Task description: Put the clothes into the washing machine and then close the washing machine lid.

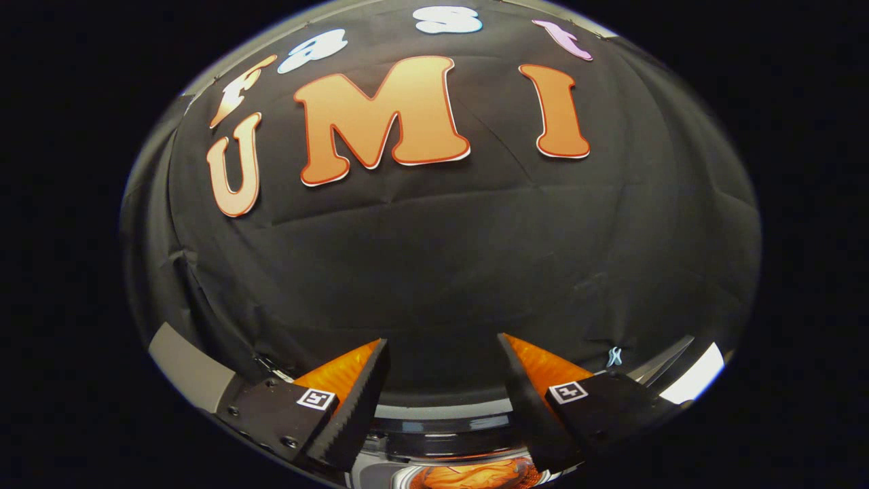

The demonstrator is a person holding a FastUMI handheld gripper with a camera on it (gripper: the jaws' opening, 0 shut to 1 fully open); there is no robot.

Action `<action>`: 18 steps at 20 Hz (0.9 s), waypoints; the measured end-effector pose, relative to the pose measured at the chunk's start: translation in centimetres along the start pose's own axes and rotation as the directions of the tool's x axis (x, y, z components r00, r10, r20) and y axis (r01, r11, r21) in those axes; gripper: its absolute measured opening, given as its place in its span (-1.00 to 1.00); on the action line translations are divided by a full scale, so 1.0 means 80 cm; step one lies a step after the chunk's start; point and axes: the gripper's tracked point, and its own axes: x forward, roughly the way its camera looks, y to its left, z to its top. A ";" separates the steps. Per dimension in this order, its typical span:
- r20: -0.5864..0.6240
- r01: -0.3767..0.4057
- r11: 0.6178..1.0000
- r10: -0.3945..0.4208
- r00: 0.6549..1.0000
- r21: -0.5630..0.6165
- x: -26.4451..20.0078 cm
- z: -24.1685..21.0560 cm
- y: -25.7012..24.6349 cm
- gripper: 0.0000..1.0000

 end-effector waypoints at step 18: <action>0.046 0.001 0.997 0.003 0.999 -0.083 -0.046 -0.016 0.000 0.94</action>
